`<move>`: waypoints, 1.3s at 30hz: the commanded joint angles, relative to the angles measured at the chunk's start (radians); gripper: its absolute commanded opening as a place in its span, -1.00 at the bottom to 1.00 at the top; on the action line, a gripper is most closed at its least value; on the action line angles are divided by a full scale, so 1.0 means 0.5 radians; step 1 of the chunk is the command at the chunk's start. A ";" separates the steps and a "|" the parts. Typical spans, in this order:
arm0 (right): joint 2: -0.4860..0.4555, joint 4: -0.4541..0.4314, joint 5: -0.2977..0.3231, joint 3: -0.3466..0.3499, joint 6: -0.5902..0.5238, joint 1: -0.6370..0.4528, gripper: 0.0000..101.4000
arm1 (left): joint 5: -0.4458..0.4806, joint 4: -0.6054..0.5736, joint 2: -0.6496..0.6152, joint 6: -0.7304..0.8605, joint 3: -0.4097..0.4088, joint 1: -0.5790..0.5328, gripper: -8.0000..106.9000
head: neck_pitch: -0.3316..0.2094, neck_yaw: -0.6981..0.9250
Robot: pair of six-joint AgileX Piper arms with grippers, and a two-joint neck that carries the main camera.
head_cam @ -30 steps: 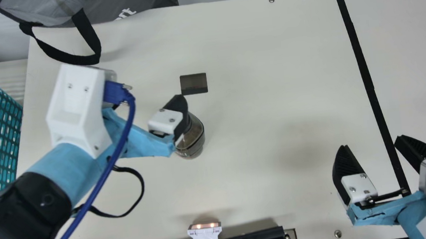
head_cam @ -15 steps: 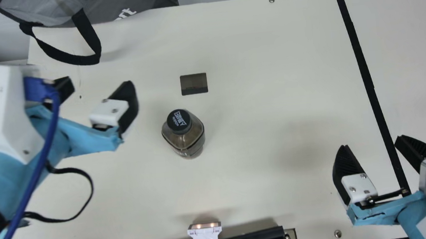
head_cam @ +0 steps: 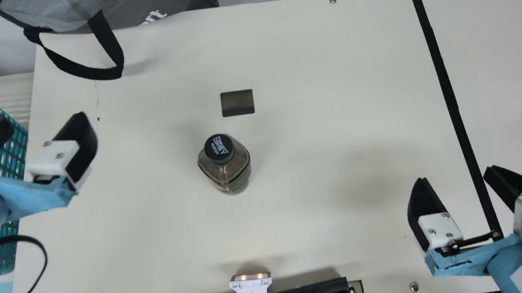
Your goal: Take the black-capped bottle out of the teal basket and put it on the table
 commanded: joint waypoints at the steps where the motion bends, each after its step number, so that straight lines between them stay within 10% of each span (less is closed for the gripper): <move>1: 0.000 0.000 0.000 0.000 0.000 0.000 0.79 | 0.003 -0.050 -0.062 0.077 0.027 0.062 1.00 | -0.007 0.017; 39: 0.000 0.000 0.000 0.000 0.000 0.000 0.79 | 0.213 -0.746 -0.871 0.810 0.459 0.648 1.00 | -0.007 0.017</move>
